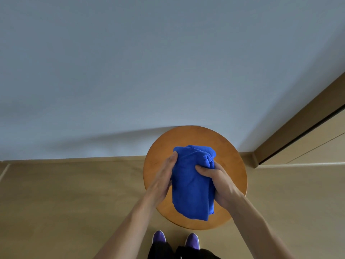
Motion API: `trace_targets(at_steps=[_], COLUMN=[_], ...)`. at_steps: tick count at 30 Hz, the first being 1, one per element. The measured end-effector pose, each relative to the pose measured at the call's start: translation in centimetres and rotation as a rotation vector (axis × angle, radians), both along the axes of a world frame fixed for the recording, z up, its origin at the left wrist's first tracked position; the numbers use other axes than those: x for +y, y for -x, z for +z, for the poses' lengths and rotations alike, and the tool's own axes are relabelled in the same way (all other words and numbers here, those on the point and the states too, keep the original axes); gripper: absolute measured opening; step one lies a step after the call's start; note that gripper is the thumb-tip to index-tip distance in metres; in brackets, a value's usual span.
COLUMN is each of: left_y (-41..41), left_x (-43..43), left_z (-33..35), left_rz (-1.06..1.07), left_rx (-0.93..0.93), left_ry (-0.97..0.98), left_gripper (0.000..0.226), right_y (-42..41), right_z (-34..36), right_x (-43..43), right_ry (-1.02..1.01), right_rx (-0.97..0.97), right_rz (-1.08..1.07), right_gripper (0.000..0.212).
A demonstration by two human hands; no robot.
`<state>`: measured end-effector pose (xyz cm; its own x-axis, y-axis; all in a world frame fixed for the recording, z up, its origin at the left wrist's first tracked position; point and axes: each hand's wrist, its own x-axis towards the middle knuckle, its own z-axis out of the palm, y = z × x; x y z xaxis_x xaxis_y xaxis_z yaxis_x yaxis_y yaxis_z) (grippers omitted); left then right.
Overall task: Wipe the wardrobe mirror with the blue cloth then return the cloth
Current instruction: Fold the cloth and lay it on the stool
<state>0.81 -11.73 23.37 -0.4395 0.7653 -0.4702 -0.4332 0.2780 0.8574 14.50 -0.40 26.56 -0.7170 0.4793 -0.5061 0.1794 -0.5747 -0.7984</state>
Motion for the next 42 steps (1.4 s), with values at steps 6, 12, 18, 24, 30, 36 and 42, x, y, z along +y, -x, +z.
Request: trace_targets(at_steps=[6,12,18,24,30,36,42], left_y=[0.0,0.8,1.9,3.0,4.0,4.9,4.9], left_x=[0.6,0.6,0.2,-0.5,-0.8,-0.7,0.0], left_z=[-0.7,-1.7,-2.2,-1.5,-1.7,-2.7,-3.8], left_rz=[0.004,0.139,0.166,0.054,0.099,0.095,-0.033], left_rx=[-0.047,0.003,0.046,0.012,-0.079,-0.044,-0.075], left_ry=[-0.024,0.048,0.075,-0.041,-0.075,-0.088,-0.058], left_gripper=[0.064,0.057,0.061,0.038,0.049,0.041,0.043], right_y=[0.0,-0.2,0.2,0.3,0.4,0.5,-0.1], right_z=[-0.3,-0.9,-1.6,-1.9,-1.9,-1.6,-2.1], right_x=[0.7,1.4,2.2,2.5,2.0,1.7,1.7], right_ry=[-0.002,-0.088,-0.167,-0.249,-0.392,-0.527,-0.581], right_rx=[-0.008,-0.082,-0.195,-0.292,-0.257,-0.149,-0.23], right_rz=[-0.011,-0.04,-0.064,-0.113,-0.191,-0.061,-0.076], right_gripper=[0.036,0.03,0.03,0.032,0.067,0.064,0.008])
